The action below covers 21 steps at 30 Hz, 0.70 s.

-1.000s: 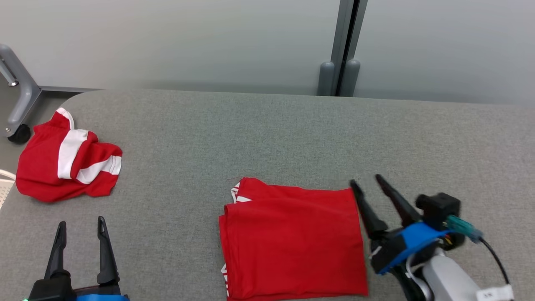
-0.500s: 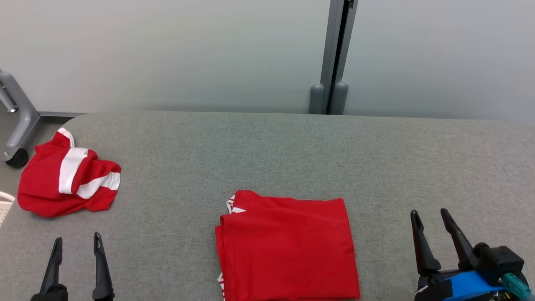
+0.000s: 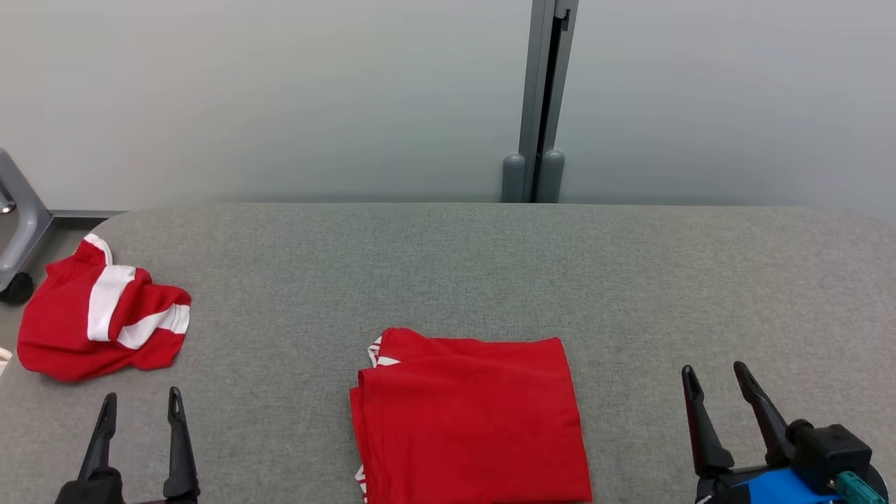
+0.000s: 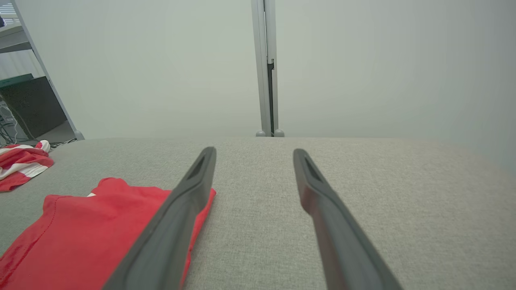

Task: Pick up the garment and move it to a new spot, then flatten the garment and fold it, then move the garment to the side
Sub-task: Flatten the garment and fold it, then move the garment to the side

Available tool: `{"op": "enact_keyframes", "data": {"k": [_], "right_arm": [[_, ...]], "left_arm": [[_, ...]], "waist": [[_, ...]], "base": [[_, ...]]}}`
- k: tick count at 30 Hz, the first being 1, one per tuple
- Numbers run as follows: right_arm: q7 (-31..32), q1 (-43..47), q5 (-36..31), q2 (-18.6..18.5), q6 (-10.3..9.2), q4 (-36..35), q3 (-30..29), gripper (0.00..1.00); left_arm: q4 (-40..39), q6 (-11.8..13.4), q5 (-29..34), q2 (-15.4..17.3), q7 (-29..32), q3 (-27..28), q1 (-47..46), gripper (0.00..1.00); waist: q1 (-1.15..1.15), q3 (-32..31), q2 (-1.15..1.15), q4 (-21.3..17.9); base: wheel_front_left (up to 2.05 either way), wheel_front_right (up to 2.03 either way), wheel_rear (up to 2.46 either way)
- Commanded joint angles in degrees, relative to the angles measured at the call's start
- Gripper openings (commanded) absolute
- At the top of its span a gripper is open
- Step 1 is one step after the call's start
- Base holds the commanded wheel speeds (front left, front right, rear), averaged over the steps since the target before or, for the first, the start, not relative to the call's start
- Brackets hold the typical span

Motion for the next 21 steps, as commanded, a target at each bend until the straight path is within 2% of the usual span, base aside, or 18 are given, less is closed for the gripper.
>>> {"op": "enact_keyframes", "data": {"k": [1,12,21], "right_arm": [[0.5,1.1,-0.5,0.1,0.01,-0.6,-0.1,1.0],[5.4,2.0,-1.1,0.3,0.02,-2.6,0.0,1.0],[6.8,2.4,-0.7,0.3,0.02,-3.7,-0.1,1.0]], "left_arm": [[-0.6,0.0,-0.1,0.3,0.5,-0.3,-0.4,1.0],[-2.6,0.1,-1.1,1.0,5.0,-0.6,0.8,1.0],[-3.6,0.6,-1.0,1.4,7.0,-1.0,1.2,1.0]], "waist": [[0.0,-0.1,0.0,-0.1],[0.0,-0.5,0.0,-0.2],[0.0,-0.4,0.0,-0.2]], "base": [[0.0,0.0,0.0],[0.0,0.0,0.0],[0.0,0.0,0.0]]}}
